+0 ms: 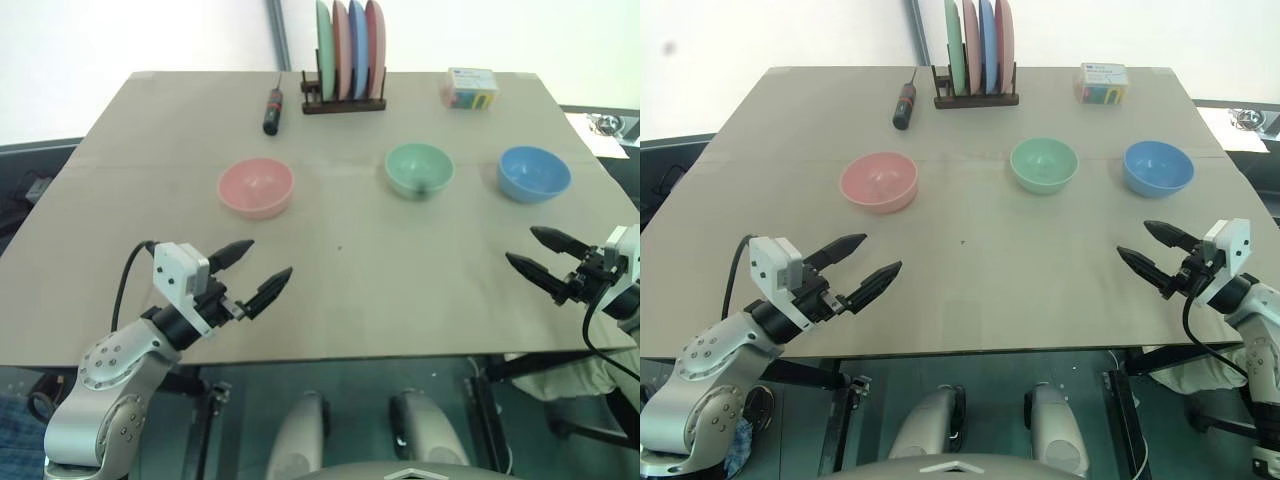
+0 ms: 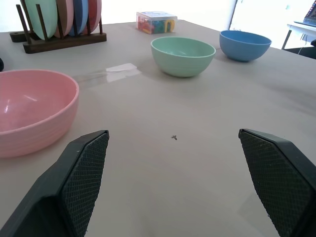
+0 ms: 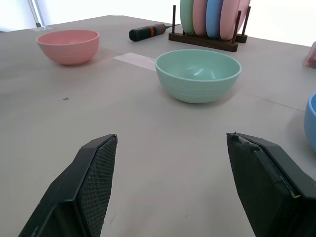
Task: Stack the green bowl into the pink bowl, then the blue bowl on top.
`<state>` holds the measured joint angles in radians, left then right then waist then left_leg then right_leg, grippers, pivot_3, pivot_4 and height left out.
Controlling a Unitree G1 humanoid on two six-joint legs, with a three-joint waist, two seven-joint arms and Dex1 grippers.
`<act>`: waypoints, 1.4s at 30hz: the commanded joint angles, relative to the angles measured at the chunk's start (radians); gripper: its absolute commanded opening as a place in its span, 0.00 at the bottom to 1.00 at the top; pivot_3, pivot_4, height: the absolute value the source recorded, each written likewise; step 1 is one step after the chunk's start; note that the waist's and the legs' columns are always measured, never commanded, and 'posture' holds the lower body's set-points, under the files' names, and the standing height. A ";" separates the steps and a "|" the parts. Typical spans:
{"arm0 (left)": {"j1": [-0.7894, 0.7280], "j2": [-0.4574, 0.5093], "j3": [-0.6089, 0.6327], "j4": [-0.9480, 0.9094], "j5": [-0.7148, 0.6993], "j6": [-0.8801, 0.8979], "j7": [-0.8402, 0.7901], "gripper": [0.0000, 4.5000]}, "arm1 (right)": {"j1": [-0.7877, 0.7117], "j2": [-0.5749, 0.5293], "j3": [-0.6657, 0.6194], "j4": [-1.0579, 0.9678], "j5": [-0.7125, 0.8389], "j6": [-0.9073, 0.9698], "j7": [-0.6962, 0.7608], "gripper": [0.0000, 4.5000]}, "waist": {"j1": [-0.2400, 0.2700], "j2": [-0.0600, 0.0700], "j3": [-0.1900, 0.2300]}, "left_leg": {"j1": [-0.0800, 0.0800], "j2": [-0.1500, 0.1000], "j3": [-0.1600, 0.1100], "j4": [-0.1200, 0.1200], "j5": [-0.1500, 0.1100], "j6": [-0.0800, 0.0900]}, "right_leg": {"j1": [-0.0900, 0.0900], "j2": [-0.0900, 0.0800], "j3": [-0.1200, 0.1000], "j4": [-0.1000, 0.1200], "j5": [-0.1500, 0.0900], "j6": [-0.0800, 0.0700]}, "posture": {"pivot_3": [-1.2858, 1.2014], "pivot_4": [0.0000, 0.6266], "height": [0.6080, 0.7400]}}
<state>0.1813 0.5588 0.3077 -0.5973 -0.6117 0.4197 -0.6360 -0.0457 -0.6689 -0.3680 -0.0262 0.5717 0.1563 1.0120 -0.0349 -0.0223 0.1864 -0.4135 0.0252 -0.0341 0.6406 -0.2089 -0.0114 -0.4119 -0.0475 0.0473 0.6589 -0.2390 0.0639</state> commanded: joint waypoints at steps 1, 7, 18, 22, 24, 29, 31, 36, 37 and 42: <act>-0.009 0.003 0.005 -0.022 0.009 -0.026 0.003 1.00 | 0.000 -0.011 -0.014 -0.040 0.006 -0.010 -0.003 0.82 | 0.000 0.000 0.000 | 0.000 0.000 0.000 0.000 0.000 0.000 | 0.000 0.000 0.000 0.000 0.000 0.000 | 0.52 0.24 1.00; -0.024 -0.007 -0.010 -0.004 0.028 -0.036 0.014 1.00 | -0.009 -0.010 -0.008 -0.043 -0.007 -0.011 -0.015 0.82 | 0.000 0.000 0.000 | 0.000 0.000 0.000 0.000 0.000 0.000 | 0.000 0.000 0.000 0.000 0.000 0.000 | 0.52 0.24 1.00; -0.004 -0.010 -0.007 -0.007 0.029 -0.042 0.005 1.00 | 0.005 -0.009 -0.005 -0.064 -0.006 -0.003 -0.024 0.82 | 0.000 0.000 0.000 | 0.000 0.000 0.000 0.000 0.000 0.000 | 0.000 0.000 0.000 0.000 0.000 0.000 | 0.52 0.24 1.00; 0.002 -0.013 -0.008 -0.006 0.030 -0.049 0.001 1.00 | 0.006 -0.008 -0.003 -0.069 -0.007 0.000 -0.025 0.82 | 0.000 0.000 0.000 | 0.000 0.000 0.000 0.000 0.000 0.000 | 0.000 0.000 0.000 0.000 0.000 0.000 | 0.52 0.24 1.00; 0.000 -0.013 -0.007 -0.003 0.031 -0.051 0.000 1.00 | 0.005 -0.008 -0.002 -0.070 -0.008 0.001 -0.026 0.82 | 0.000 0.000 0.000 | 0.000 0.000 0.000 0.000 0.000 0.000 | 0.000 0.000 0.000 0.000 0.000 0.000 | 0.52 0.24 1.00; -0.070 0.006 -0.021 0.020 0.075 -0.023 0.046 1.00 | -0.013 0.000 0.011 -0.110 0.014 0.031 -0.035 0.82 | 0.001 0.000 0.000 | 0.000 0.000 0.000 0.000 0.000 0.000 | 0.000 0.000 0.000 0.000 0.000 0.000 | 0.52 0.24 1.00; -0.139 0.017 -0.041 0.039 0.108 0.027 0.101 1.00 | -0.024 0.007 0.027 -0.136 0.022 0.044 -0.038 0.82 | 0.002 0.000 0.000 | 0.000 0.000 0.000 0.001 0.000 0.000 | 0.000 0.000 0.000 0.001 0.000 0.000 | 0.52 0.24 1.00; -0.275 0.089 -0.111 0.068 0.208 0.130 0.164 1.00 | -0.062 0.022 0.056 -0.197 0.052 0.084 -0.064 0.82 | 0.002 0.000 0.000 | 0.000 0.000 0.000 0.002 0.000 0.000 | 0.000 0.000 0.000 0.001 0.001 0.002 | 0.52 0.24 1.00; -0.314 0.117 -0.137 0.086 0.243 0.133 0.160 1.00 | -0.075 0.025 0.061 -0.216 0.067 0.098 -0.073 0.82 | 0.002 -0.001 0.000 | 0.000 0.000 0.000 0.002 0.000 0.000 | 0.000 0.000 0.000 0.001 0.002 0.002 | 0.52 0.24 1.00; -0.490 0.188 -0.224 0.241 0.366 0.135 0.155 1.00 | -0.114 0.038 0.072 -0.275 0.112 0.146 -0.104 0.82 | 0.001 0.000 0.000 | 0.000 0.000 -0.001 0.002 0.000 0.000 | 0.000 0.001 0.000 0.002 0.002 0.004 | 0.52 0.24 1.00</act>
<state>-0.2651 0.7269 0.1054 -0.4085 -0.2990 0.5569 -0.4867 -0.1464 -0.6316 -0.2833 -0.2530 0.6509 0.2879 0.9237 -0.0336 -0.0225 0.1865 -0.4140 0.0251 -0.0350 0.6423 -0.2089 -0.0114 -0.4120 -0.0465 0.0469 0.6603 -0.2368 0.0679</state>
